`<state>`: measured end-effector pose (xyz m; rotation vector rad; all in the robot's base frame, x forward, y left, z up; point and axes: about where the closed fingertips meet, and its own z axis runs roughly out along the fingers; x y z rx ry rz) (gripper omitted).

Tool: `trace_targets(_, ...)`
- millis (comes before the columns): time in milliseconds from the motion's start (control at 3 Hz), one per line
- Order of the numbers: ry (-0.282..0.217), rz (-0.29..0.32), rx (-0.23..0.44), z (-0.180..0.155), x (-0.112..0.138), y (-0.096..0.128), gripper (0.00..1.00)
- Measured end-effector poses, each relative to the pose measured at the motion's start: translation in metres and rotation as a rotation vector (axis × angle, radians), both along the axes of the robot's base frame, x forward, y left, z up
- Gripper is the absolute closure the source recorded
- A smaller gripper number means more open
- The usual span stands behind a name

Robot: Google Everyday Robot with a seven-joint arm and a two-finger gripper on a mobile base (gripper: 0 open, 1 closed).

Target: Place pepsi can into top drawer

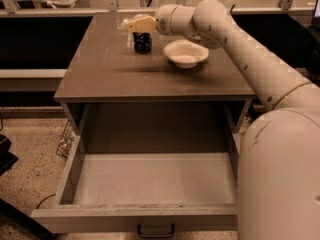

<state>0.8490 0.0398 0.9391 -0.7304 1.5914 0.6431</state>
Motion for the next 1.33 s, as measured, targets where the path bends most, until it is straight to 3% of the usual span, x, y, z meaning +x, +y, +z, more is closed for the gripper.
trace_targets(667, 0.029, 0.013, -0.004, -0.022, 0.021, 0.022, 0.0)
trace_targets(1333, 0.033, 0.021, -0.003, -0.024, 0.021, 0.029, 0.49)
